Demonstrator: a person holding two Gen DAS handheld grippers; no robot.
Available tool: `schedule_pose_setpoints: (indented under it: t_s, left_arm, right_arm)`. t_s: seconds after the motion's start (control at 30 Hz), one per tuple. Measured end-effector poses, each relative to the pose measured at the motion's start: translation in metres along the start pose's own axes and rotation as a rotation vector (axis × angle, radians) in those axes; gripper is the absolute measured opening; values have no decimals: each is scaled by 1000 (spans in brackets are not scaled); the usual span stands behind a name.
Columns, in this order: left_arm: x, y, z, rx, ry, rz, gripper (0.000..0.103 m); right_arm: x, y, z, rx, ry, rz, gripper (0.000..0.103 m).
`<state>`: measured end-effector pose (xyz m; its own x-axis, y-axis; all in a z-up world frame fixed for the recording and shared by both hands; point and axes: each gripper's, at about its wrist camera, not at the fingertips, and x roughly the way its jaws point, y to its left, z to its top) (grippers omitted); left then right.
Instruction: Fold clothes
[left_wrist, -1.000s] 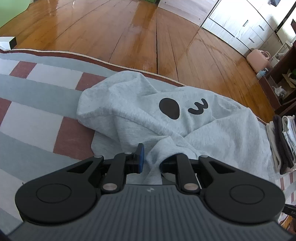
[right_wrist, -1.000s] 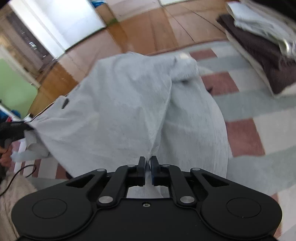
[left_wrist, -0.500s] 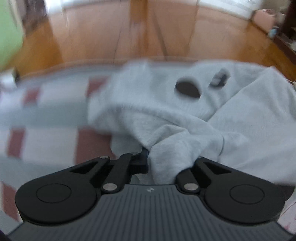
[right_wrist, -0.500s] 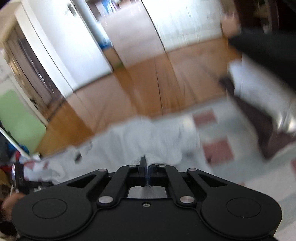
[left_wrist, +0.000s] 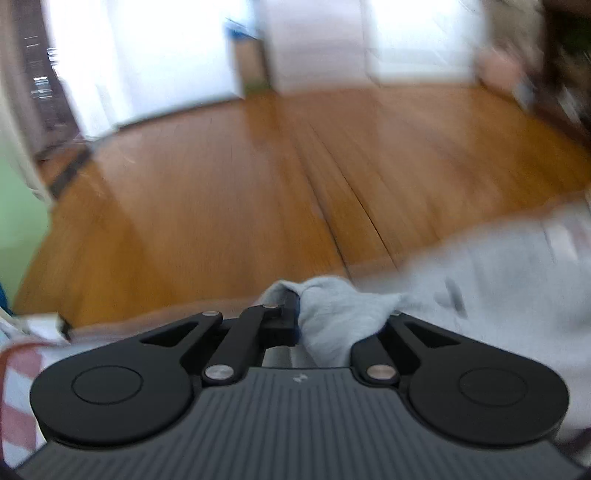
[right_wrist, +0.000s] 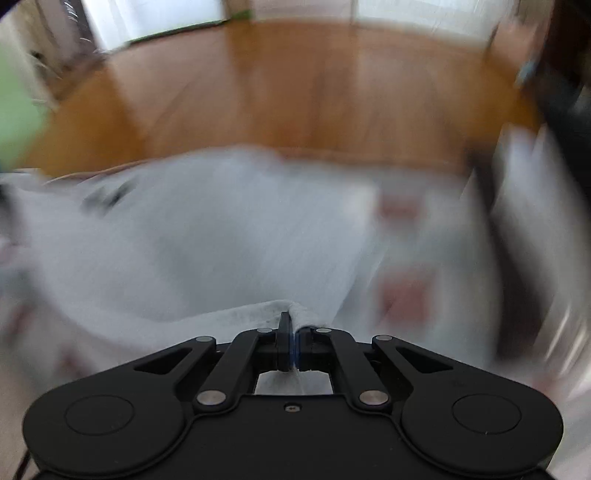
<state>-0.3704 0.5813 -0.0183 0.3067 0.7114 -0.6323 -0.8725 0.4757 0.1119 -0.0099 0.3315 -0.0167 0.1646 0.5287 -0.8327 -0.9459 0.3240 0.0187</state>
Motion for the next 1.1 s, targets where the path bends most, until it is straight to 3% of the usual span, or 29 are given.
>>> schedule_pose_setpoints:
  t_s: [0.07,0.17,0.2,0.27,0.33,0.4,0.5,0.6,0.7,0.8,0.87,0.93,1.0,1.1]
  left_arm:
    - [-29,25,63,-73,-140,59,3]
    - [-96,39,136,-61,-365,128,4]
    - [-121,38,150,-33,-447,161,4]
    - [-171,34,162,-3,-609,220,4]
    - [-214,34,157,-20,-719,219,4]
    - [-244,39,141,-44,-740,179,5]
    - [-253,47,91,-59,-647,73,5]
    - [-225,39,20,-22,-457,-4,5]
    - [-168,16,-51,86,-202,-44,5]
    - [-91,-6,-114,224,77,-80,5]
    - [-51,-6,-137,241,186,-94,4]
    - [-22,-3,-149,274,259,-83,4]
    - [-11,-3,-151,333,276,-64,4]
    - [-32,3,-153,364,243,-81,4]
  right_arm:
    - [-53,-7,65,74,-253,-6,1]
    - [-135,-15,158,170,-629,-23,1]
    - [-169,-8,171,156,-737,-54,1]
    - [-223,6,175,105,-913,-101,1]
    - [-272,18,171,59,-1071,-127,1]
    - [-299,14,150,40,-1149,-95,1]
    - [-296,2,105,43,-1124,-60,1]
    - [-255,-13,49,59,-1030,-36,1]
    - [-162,-20,-16,51,-828,-69,1]
    - [-59,-34,-76,112,-559,-47,1]
    - [6,-41,-111,153,-399,-17,1]
    - [50,-42,-137,167,-298,-8,0]
    - [77,-38,-154,159,-236,0,0]
    - [61,-31,-153,126,-291,5,0]
